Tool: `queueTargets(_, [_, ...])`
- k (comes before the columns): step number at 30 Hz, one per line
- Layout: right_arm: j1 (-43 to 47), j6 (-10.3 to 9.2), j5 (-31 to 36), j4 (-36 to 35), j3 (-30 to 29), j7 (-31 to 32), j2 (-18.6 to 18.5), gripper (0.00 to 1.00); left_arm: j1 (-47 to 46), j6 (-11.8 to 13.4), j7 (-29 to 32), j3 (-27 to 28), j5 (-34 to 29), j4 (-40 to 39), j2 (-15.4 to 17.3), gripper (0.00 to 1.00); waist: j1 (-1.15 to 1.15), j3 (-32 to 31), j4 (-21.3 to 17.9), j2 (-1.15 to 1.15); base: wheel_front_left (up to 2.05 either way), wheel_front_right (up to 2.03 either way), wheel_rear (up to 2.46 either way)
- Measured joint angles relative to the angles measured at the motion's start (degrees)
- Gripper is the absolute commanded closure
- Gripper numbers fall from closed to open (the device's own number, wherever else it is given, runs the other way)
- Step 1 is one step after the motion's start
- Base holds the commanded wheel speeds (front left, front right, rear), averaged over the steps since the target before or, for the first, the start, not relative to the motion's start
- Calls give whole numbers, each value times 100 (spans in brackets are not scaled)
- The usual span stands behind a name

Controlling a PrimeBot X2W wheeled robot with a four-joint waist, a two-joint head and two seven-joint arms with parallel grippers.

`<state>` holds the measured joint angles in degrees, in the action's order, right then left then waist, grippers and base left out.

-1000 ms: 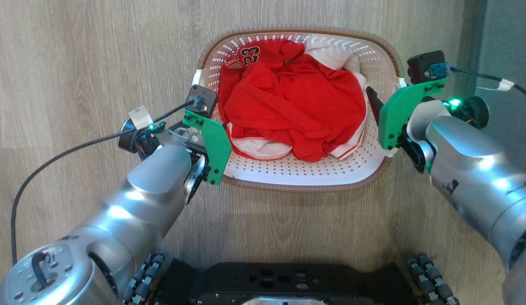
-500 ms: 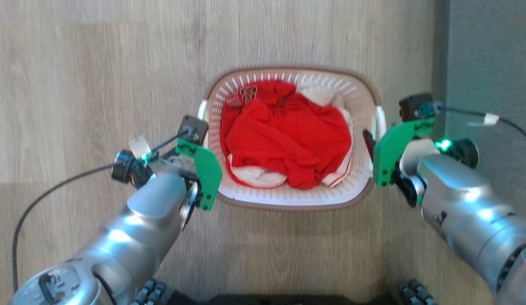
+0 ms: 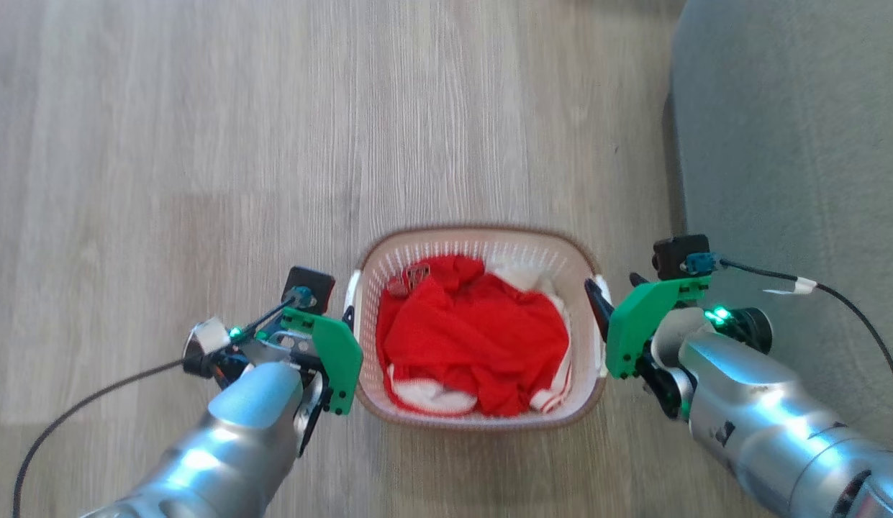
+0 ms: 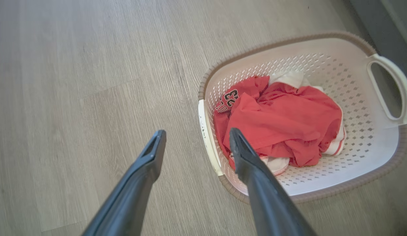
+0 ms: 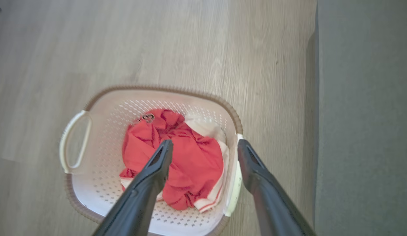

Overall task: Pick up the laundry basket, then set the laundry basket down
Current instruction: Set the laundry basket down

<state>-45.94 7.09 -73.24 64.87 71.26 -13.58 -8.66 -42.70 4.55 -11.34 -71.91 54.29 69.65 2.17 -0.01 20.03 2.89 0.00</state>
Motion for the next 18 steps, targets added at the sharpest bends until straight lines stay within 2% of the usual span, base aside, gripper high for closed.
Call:
queueTargets(2, [7, 0, 8, -142, -177, -48, -12, 0, 61, 0, -145, 71, 48, -2, 0, 0, 0, -246, -9, 0, 0, 0, 0])
queueTargets(5, [6, 0, 305, -486, -869, -49, -156, 0, 79, 43, -271, 274, 78, -56, 10, 0, 0, -589, -19, 0, 0, 0, 0])
queueTargets(8, [64, 0, 868, -906, -1755, -65, -318, 0, 86, 302, -290, 786, -10, -698, 155, 0, 0, -889, -30, 0, 0, 0, 0])
queueTargets(11, [346, 0, 1690, -1461, -2630, -66, -410, 0, 170, 672, -294, 1461, -588, -1735, 447, 0, 0, -1153, -42, 0, 0, 0, 0])
queueTargets(14, [876, 0, 2607, -2097, -3591, -73, -415, 0, 637, 971, -297, 2154, -1341, -2798, 770, 0, 0, -1392, -59, 0, 0, 0, 0])
queueTargets(18, [1742, 0, 3620, -3167, -4808, -73, -225, 0, 1674, 1207, -303, 3123, -2214, -4117, 936, 0, 0, -1683, -89, 0, 0, 0, 0])
